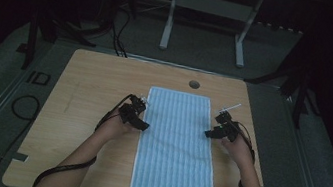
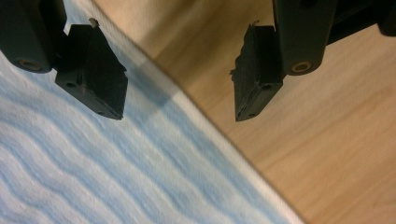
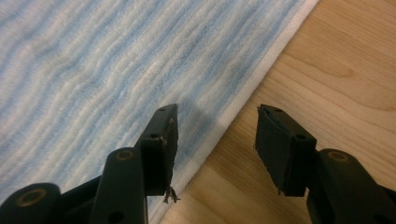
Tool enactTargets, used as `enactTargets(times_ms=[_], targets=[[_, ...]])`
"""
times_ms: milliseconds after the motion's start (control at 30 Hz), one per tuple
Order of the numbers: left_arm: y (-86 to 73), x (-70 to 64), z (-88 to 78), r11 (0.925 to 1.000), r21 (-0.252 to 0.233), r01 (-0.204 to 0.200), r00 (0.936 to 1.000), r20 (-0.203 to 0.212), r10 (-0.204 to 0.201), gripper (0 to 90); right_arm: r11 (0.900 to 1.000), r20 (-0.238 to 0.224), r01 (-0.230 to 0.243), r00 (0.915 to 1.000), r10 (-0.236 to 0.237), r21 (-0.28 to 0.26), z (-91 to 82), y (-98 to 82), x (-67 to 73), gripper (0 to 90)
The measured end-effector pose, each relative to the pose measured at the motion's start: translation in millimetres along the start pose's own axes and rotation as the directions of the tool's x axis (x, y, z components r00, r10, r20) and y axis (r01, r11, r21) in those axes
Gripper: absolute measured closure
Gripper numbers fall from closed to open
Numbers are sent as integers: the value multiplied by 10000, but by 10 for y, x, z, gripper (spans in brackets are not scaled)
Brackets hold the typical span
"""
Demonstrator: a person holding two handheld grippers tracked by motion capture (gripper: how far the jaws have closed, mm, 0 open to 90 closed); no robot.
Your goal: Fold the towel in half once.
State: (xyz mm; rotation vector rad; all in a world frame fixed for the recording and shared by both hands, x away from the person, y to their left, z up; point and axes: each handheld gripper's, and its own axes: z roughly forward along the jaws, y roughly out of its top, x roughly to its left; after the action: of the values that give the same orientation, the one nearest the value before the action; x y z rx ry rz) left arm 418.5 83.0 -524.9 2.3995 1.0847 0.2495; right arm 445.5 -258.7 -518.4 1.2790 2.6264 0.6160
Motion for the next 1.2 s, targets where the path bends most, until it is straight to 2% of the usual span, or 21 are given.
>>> enactTargets(times_ms=[33,133,233,300,467,533,600,700,867,967,1033,1100,1133,1200], targets=[[18,-8,28,10000,-24,5,9999,-107,-5,354,10000,51,32,10000,-32,28,17,5,2,493],[63,-18,125,9991,402,-143,9992,-372,158,355,9999,132,-42,9999,40,150,64,32,-10,525],[72,2,154,9995,310,-69,9998,-197,76,361,9997,217,-27,9998,21,248,98,52,-10,566],[62,-13,153,9998,174,-132,9998,-144,134,377,9996,216,-28,9998,22,298,96,62,-14,630],[55,-89,132,9989,67,-469,9988,107,468,589,9994,159,60,9999,-66,339,94,67,21,823],[63,-109,131,9984,56,-557,9980,301,555,716,9989,151,137,9998,-144,438,95,75,33,859],[78,-102,133,9995,7,-326,9989,346,326,850,9987,278,203,9994,-216,470,94,82,37,868],[102,-64,109,9996,-261,-64,9991,421,75,872,9995,407,79,9991,-91,291,68,94,13,874],[205,-9,-54,9952,-917,337,9994,139,-325,875,9999,491,-13,9988,21,-162,-75,199,-49,877],[267,-9,-205,9915,-1294,129,9993,-319,-172,874,9983,534,2,9986,29,-583,-237,288,-60,877],[281,-14,-313,9884,-1513,124,9991,-376,-183,872,9961,549,114,9985,-67,-871,-352,329,-37,878],[261,-52,-432,9854,-1701,40,9986,-517,-130,871,9942,576,278,9981,-219,-1042,-462,343,7,877],[236,-84,-486,9843,-1761,-142,9986,-520,51,870,9923,586,391,9978,-324,-1175,-515,333,30,877],[164,-160,-582,9815,-1867,-424,9965,-786,281,869,9892,508,500,9978,-433,-1380,-607,288,84,877]])
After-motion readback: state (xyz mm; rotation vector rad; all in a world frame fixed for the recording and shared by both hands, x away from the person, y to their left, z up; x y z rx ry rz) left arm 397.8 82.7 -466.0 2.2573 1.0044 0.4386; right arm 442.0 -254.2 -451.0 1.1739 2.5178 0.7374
